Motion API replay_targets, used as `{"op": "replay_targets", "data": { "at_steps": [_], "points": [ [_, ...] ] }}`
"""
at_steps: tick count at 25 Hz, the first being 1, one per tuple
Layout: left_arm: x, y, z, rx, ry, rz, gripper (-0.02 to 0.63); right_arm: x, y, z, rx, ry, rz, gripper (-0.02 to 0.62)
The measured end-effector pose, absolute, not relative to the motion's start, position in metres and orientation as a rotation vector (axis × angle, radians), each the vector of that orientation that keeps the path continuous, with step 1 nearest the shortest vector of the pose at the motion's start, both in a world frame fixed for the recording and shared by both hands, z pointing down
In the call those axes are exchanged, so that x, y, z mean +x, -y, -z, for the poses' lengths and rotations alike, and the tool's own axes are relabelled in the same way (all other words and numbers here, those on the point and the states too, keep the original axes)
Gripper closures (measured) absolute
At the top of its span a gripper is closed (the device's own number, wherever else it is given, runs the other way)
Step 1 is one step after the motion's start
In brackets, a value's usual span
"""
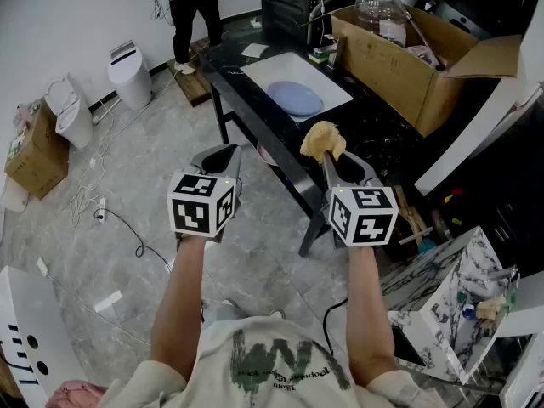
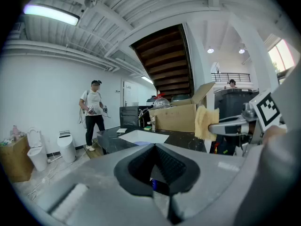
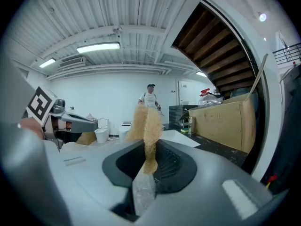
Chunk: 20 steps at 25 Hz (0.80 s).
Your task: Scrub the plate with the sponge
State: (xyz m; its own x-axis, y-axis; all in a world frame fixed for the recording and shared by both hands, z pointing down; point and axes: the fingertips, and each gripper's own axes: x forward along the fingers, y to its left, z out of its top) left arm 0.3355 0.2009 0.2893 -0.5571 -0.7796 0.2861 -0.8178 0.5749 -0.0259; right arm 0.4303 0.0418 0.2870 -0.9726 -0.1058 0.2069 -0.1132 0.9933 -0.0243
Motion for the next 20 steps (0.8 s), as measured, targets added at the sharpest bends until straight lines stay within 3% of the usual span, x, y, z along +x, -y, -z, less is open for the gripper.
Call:
{"op": "replay_targets", "data": {
  "at_steps": [11,20],
  "points": [
    [0.314,-0.189,-0.3,1.372,2.54,-0.274,0.603,0.409,-0.037,-0.298,0.192,2.916,-0.07,0.532],
    [0.25,-0.171,-0.301,1.555,2.445,-0.234,0.603,0.357,-0.03,-0.301,0.32,2.874,-0.047,0.532]
  ]
}}
